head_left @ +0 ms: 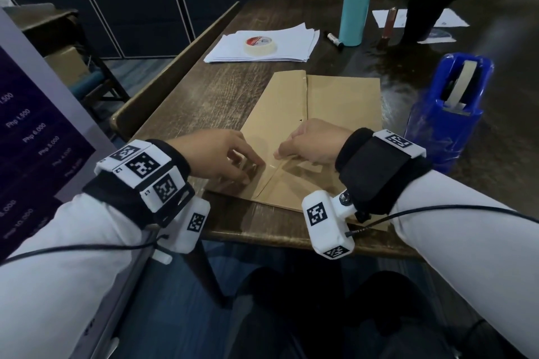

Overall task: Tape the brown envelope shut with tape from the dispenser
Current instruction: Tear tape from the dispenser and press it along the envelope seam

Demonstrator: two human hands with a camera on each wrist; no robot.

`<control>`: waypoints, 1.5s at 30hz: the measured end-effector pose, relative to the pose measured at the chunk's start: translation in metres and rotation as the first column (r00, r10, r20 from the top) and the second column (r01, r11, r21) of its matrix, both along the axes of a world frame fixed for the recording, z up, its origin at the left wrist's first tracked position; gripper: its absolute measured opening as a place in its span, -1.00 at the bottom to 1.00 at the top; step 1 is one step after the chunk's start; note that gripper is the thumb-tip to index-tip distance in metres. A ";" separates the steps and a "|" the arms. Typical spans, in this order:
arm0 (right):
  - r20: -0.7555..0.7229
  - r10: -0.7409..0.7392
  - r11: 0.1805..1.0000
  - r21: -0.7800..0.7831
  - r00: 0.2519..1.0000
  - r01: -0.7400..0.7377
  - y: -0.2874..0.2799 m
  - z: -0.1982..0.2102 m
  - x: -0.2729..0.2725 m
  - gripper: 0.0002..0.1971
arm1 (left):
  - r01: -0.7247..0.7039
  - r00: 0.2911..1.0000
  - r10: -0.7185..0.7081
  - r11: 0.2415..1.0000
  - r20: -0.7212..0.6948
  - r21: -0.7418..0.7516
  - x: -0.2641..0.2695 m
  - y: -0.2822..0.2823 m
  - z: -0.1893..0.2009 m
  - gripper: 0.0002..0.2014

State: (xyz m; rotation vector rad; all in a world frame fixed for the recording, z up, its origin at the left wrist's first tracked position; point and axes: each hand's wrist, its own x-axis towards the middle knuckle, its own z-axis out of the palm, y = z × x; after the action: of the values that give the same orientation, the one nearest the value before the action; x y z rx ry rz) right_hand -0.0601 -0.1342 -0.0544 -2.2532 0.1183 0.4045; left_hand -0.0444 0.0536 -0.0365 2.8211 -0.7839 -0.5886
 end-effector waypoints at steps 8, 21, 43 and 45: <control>-0.001 0.024 0.999 -0.043 1.000 -0.024 0.001 -0.001 0.003 -0.67 | -0.005 1.000 0.005 1.000 -0.003 0.002 0.002 -0.001 0.000 -0.59; 0.006 0.033 0.995 -0.093 0.999 -0.032 0.004 -0.004 0.007 -0.59 | -0.022 1.000 0.023 1.000 -0.009 0.003 0.003 -0.002 0.000 -0.60; 0.018 0.057 0.991 -0.119 0.998 -0.054 0.008 -0.006 0.008 -0.67 | -0.024 1.000 0.023 0.997 0.018 0.067 0.019 -0.016 0.006 -0.66; 0.021 0.062 0.991 -0.124 0.998 -0.059 0.008 -0.006 0.008 -0.67 | -0.020 0.999 0.018 0.995 0.030 0.098 0.020 -0.020 0.006 -0.61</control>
State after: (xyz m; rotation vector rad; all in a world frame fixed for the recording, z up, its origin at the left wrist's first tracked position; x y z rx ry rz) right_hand -0.0525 -0.1259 -0.0607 -2.3871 0.0635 0.4109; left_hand -0.0246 0.0337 -0.0304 2.9292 -0.7522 -0.6006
